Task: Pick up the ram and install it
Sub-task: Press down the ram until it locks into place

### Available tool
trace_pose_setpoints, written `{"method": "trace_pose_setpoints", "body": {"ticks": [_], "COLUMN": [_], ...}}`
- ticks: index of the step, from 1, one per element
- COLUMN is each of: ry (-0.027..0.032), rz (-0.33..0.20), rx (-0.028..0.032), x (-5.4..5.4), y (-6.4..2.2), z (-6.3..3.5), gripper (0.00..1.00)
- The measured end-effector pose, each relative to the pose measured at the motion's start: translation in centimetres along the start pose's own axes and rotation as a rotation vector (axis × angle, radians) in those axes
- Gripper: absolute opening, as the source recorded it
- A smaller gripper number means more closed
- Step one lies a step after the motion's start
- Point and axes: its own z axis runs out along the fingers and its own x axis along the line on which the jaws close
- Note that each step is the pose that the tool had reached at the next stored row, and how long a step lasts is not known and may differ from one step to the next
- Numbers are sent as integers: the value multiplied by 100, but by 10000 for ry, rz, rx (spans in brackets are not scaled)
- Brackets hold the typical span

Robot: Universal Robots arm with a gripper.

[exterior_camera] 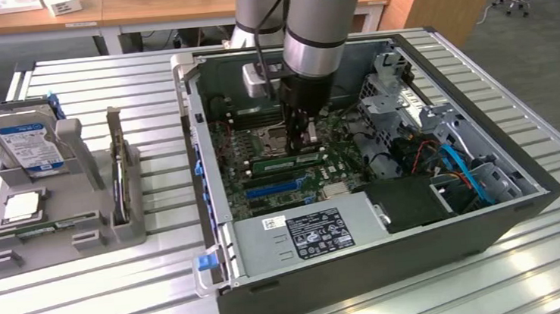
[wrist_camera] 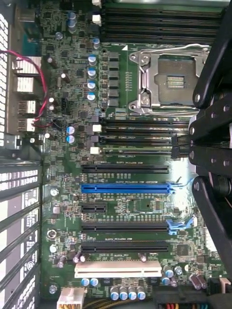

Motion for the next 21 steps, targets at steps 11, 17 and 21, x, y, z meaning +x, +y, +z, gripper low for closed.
{"method": "trace_pose_setpoints", "body": {"ticks": [11,17,21], "ry": [0,0,-1], "rz": [3,11,16], "rx": [0,0,1], "x": [1,1,0], "y": [159,262,310], "z": [4,7,8], "gripper": [10,10,10]}}
